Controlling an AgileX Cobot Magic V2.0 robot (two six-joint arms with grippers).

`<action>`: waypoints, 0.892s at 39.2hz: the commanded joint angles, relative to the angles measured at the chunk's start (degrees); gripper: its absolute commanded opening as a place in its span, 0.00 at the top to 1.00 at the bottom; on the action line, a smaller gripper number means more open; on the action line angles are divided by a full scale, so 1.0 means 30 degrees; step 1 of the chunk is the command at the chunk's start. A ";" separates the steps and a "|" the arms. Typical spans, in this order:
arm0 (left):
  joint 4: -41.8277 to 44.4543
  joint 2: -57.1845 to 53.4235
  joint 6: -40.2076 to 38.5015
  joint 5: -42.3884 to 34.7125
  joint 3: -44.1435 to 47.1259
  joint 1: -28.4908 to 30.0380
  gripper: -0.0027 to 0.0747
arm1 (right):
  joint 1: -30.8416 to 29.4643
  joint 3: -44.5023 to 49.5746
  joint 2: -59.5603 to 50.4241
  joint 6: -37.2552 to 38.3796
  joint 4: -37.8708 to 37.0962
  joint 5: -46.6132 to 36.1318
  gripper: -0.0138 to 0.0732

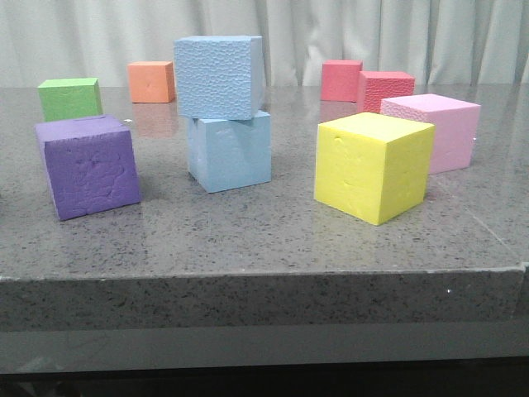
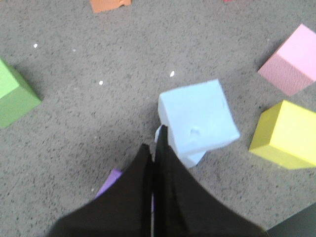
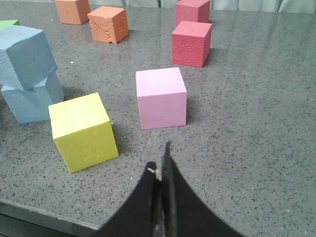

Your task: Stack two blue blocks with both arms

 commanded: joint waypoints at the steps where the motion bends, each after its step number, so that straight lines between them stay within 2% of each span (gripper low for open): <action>1: 0.0232 -0.2608 0.0090 -0.3172 0.2151 -0.0116 0.99 | -0.0120 -0.0537 0.0109 -0.0017 -0.0170 -0.1551 0.92; 5: 0.0501 -0.5423 0.0129 -0.6194 0.5386 -0.0116 0.99 | -0.0120 -0.0537 0.0109 -0.0017 -0.0170 -0.1551 0.92; 15: 0.0878 -1.2202 0.0163 -1.1704 1.2285 -0.0116 0.99 | -0.0120 -0.0537 0.0109 -0.0017 -0.0170 -0.1551 0.92; 28: 0.1323 -2.0182 0.0163 -1.5877 1.8444 -0.0116 0.99 | -0.0120 -0.0537 0.0109 -0.0017 -0.0170 -0.1551 0.92; 35: 0.1323 -2.3015 0.0163 -1.5970 2.0124 -0.0116 0.99 | -0.0120 -0.0537 0.0109 -0.0017 -0.0170 -0.1551 0.92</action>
